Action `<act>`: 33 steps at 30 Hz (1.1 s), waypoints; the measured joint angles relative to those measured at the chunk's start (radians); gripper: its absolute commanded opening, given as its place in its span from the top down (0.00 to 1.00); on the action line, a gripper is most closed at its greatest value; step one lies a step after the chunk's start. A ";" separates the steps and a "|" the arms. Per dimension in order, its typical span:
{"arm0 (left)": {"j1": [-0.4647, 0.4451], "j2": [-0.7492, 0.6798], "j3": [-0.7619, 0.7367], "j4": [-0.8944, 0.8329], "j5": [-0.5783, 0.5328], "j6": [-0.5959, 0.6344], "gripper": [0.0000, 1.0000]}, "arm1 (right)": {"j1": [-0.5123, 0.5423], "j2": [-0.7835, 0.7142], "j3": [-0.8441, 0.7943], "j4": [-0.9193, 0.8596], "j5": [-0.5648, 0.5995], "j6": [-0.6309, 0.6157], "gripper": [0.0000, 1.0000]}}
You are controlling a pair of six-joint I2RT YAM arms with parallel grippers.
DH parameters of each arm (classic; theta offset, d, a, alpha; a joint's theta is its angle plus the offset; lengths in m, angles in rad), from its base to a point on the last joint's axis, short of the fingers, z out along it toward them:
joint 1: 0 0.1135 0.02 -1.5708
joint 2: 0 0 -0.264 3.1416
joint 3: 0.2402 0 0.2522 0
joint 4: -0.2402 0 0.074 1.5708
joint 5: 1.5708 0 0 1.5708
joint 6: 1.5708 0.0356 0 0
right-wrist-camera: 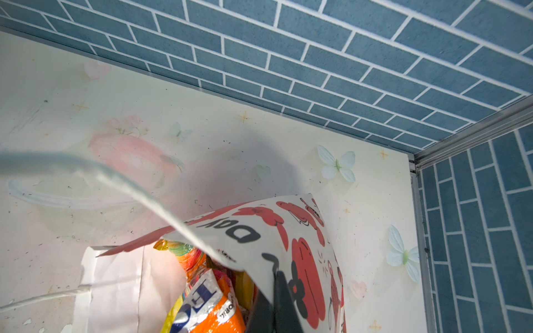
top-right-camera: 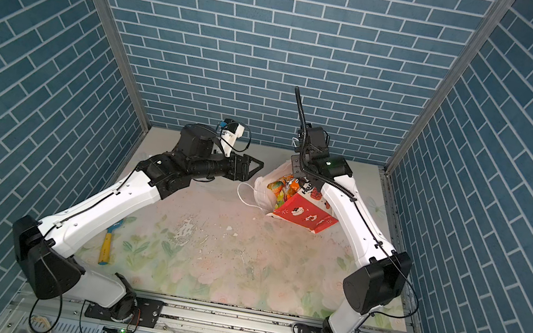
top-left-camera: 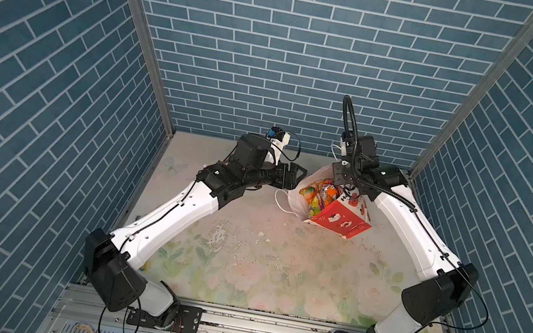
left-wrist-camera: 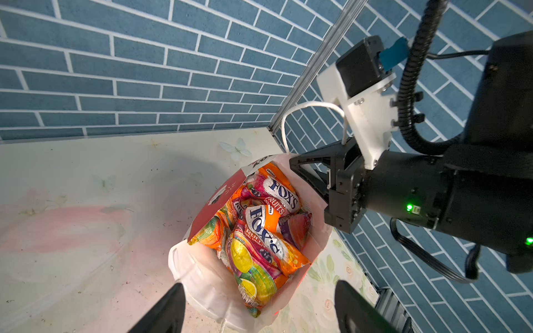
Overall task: Take the snacks out of the paper bag
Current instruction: 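Grasp the bag rim with the right gripper and tilt it toward the left gripper, then lower the left gripper onto an orange candy packet while the right holds the bag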
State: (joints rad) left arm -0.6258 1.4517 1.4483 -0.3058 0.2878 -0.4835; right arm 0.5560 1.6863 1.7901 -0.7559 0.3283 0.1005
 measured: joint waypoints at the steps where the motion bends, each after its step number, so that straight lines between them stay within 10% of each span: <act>1: -0.003 0.004 -0.004 0.002 0.002 -0.003 0.21 | 0.000 -0.001 -0.006 0.010 -0.003 0.004 1.00; 33: -0.106 0.080 -0.106 0.118 0.046 -0.101 0.26 | 0.004 -0.097 -0.178 0.154 -0.143 0.107 1.00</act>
State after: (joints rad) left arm -0.7322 1.5322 1.3418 -0.1875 0.3340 -0.5842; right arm 0.5598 1.5898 1.6119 -0.6014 0.1856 0.2077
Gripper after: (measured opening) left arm 0.750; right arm 0.048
